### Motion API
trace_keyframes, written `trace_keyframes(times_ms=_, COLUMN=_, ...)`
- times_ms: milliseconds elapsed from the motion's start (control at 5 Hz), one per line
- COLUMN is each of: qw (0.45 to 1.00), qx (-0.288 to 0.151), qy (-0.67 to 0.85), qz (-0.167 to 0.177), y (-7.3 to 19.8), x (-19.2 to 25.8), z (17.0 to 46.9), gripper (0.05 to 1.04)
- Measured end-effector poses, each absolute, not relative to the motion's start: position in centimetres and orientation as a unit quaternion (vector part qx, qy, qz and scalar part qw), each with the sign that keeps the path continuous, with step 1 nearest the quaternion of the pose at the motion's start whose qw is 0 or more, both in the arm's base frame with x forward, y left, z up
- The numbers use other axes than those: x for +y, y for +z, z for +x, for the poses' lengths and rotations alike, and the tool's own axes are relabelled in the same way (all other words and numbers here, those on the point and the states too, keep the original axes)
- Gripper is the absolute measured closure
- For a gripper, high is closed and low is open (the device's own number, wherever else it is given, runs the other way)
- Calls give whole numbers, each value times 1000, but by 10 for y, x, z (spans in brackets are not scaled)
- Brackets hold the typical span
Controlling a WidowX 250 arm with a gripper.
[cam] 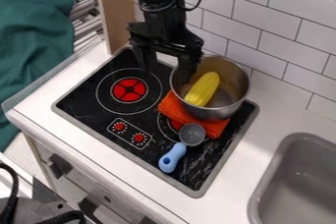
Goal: Put the blue spoon on the left burner.
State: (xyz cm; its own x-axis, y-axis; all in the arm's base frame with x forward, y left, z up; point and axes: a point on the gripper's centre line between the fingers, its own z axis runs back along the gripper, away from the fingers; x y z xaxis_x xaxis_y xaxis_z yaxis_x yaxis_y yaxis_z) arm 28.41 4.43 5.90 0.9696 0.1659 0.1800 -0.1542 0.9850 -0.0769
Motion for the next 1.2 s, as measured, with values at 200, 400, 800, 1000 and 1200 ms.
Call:
trace_keyframes(times_ms=200, qw=993, qx=-82, qy=83, qz=-35, y=51, x=43, z=279, gripper=82)
trace_keyframes(times_ms=400, qw=989, qx=-110, qy=82, qz=-49, y=46, x=33, z=261, gripper=82)
trace_keyframes(times_ms=800, qw=995, qx=-73, qy=62, qz=-36, y=39, x=4, z=221, gripper=82)
trace_keyframes(times_ms=1000, qw=997, qx=-22, qy=64, qz=-42, y=11, x=-16, z=214, gripper=82)
trace_keyframes(times_ms=1200, qw=997, qx=-5, qy=66, qz=-47, y=-7, x=-28, z=213, gripper=82)
